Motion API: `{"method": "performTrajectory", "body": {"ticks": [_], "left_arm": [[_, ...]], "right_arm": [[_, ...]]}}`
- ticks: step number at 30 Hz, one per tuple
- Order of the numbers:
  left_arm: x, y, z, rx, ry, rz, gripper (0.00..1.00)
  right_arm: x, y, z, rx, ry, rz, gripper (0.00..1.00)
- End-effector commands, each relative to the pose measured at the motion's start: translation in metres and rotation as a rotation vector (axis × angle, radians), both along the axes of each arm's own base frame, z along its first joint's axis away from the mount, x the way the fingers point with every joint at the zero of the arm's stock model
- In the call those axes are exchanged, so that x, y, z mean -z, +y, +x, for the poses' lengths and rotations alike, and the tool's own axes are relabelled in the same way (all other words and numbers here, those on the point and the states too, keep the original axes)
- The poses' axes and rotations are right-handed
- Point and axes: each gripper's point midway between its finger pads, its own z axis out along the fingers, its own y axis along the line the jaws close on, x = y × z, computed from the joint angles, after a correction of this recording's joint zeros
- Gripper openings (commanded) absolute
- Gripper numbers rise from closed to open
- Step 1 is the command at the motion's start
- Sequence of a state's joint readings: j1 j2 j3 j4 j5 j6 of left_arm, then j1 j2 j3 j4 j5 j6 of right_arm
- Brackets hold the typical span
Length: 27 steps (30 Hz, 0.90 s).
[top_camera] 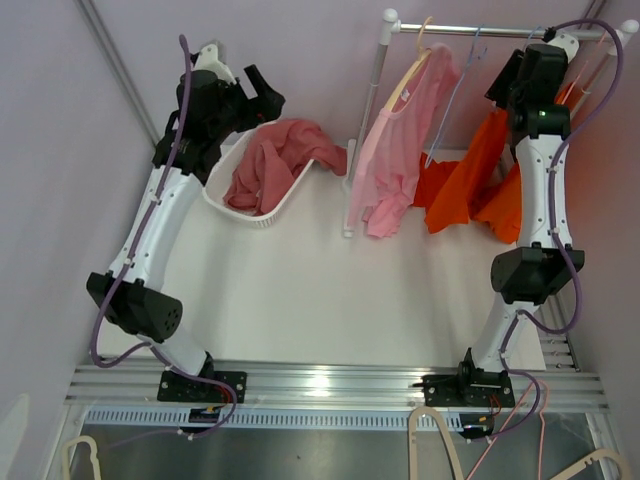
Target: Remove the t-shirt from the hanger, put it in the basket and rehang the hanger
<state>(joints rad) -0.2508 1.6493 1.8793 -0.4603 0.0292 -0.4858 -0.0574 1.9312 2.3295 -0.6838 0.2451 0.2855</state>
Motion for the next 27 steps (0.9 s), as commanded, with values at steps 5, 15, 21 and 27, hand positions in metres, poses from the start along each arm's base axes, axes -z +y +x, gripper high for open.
{"method": "performTrajectory", "body": {"ticks": [5, 15, 21, 27], "left_arm": [[-0.076, -0.046, -0.023, 0.070, -0.235, -0.044, 1.00], [-0.142, -0.093, -0.116, 0.457, -0.564, -0.002, 0.99], [-0.138, -0.115, -0.171, 0.675, -0.832, -0.002, 0.99], [-0.132, -0.145, -0.175, 0.765, -0.772, 0.070, 0.99]], "right_arm": [[-0.039, -0.015, 0.002, 0.038, -0.098, -0.028, 0.07], [-0.082, -0.009, -0.011, -0.018, -0.198, -0.038, 0.00], [-0.112, 0.001, -0.035, -0.068, -0.251, -0.051, 0.00], [-0.110, 0.017, -0.057, -0.137, -0.232, -0.011, 0.00]]}}
